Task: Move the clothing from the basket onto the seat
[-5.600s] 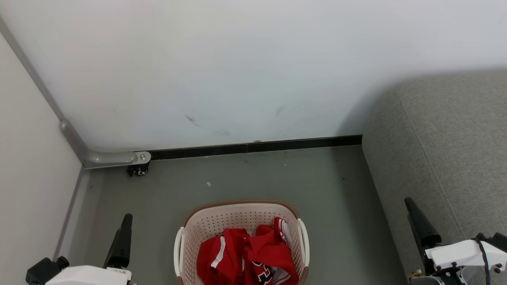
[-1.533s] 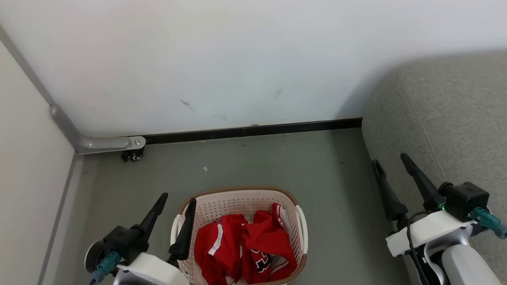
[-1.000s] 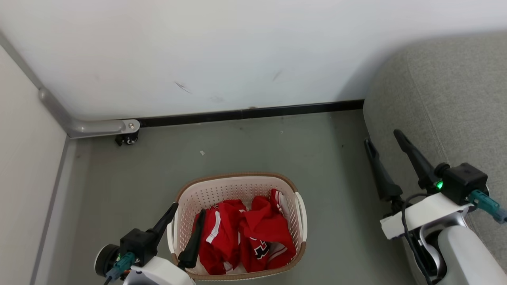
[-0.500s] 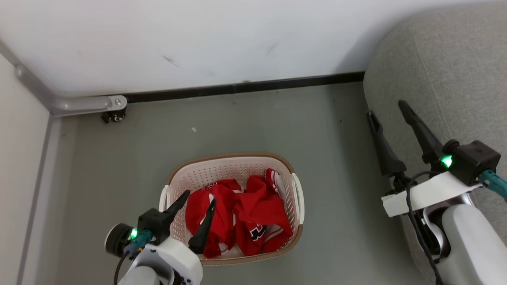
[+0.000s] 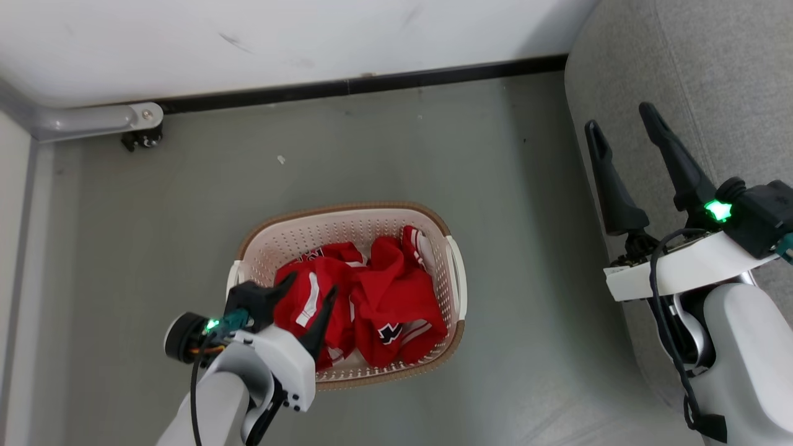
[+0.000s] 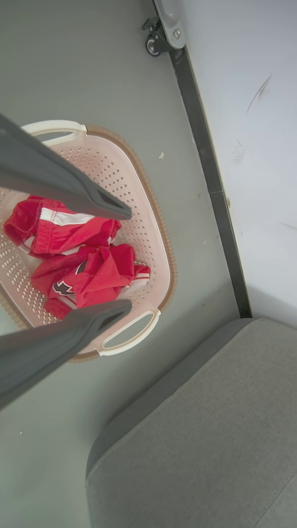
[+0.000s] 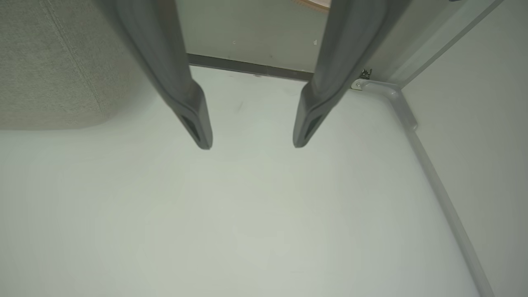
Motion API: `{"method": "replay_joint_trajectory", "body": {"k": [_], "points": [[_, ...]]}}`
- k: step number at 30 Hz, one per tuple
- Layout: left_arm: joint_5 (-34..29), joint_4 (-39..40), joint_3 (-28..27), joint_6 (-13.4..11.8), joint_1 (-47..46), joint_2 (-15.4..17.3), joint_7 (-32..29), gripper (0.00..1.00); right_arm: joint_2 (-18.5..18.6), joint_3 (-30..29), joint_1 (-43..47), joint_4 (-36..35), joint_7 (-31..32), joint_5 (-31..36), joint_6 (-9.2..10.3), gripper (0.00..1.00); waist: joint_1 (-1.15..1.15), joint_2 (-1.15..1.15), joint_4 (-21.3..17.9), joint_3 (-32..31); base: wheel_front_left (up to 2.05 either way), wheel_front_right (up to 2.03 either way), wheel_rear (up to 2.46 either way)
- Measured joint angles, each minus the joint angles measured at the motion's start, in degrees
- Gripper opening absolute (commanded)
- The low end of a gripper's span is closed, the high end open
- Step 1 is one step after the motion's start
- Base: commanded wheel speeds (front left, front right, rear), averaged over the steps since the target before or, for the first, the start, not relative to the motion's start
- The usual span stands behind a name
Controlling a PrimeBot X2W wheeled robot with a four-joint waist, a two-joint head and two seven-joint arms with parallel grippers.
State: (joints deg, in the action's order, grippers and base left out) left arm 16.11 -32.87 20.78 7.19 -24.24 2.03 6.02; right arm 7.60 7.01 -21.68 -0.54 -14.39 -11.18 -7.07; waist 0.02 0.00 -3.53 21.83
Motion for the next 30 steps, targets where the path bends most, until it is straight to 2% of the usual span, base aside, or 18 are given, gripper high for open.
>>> {"method": "replay_joint_trajectory", "body": {"k": [6, 19, 30], "points": [[-1.07, -1.77, 1.35, -0.58, -4.02, -0.02, -2.31, 1.00, -0.15, 0.05, -1.94, -0.81, -0.01, 0.00, 0.00, 1.00, 0.00, 0.00, -0.82, 2.79, 0.00, 0.00, 0.00], [-8.17, -5.38, 5.49, -1.59, -11.49, 0.25, -5.44, 1.00, -0.45, 0.21, -6.20, -2.59, -0.08, 0.16, 0.00, 1.00, 0.00, 0.00, -2.75, 8.55, 0.00, 0.00, 0.00], [-8.61, -8.46, 4.93, -3.08, -14.74, 0.20, -7.01, 1.00, -0.66, 3.63, -10.72, -5.24, -0.27, 1.88, 0.00, 1.00, 0.00, 0.00, -4.35, 12.84, 0.00, 0.00, 0.00]]}}
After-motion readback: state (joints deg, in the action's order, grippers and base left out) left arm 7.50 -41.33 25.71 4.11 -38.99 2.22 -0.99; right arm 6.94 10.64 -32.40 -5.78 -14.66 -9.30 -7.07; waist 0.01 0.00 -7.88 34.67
